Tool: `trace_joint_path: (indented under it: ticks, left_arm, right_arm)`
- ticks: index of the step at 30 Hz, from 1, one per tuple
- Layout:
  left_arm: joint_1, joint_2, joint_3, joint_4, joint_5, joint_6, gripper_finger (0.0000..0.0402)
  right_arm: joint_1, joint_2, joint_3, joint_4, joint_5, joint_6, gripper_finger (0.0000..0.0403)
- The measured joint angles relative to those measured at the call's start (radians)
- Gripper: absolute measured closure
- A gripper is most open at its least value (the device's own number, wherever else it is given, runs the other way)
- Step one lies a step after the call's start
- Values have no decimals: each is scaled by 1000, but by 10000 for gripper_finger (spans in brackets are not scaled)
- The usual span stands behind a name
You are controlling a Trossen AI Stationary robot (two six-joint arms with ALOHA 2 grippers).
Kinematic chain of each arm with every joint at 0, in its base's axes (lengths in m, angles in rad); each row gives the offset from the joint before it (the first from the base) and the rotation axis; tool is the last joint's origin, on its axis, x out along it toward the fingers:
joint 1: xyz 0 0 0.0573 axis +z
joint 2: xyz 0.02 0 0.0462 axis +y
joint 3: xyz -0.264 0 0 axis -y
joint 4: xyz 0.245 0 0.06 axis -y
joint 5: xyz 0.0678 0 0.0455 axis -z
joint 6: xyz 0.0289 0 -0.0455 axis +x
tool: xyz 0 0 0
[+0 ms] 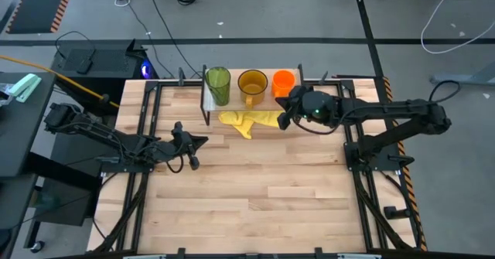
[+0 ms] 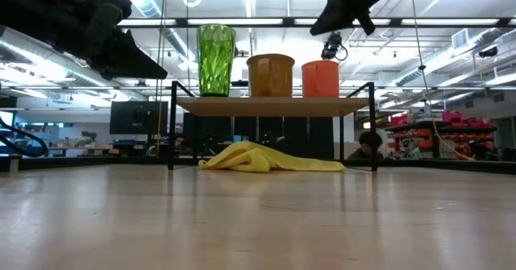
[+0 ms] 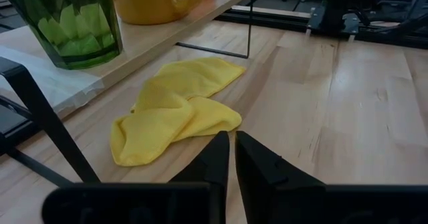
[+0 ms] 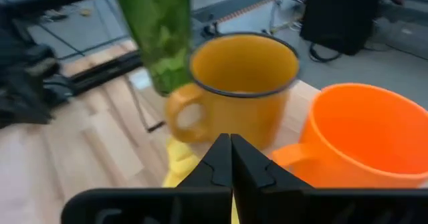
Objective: Stack small to large cups/mugs on shelf
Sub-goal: Put the orange mug on the shelf
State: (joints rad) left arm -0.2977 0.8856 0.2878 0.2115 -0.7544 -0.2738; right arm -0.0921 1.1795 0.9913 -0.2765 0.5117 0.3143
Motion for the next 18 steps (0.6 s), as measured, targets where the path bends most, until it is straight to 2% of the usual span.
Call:
trace_joint_path:
  ticks: [6, 14, 18]
  left_arm:
    - [0, 0, 0, 0, 0, 8, 374]
    - [0, 0, 0, 0, 0, 8, 370]
    - [0, 0, 0, 0, 0, 8, 365]
  right_arm:
    - [-46, 65, 0, 6, -12, 0, 402]
    - [-52, 153, 0, 61, -9, -12, 402]
    - [-52, 176, 0, 82, 41, -22, 402]
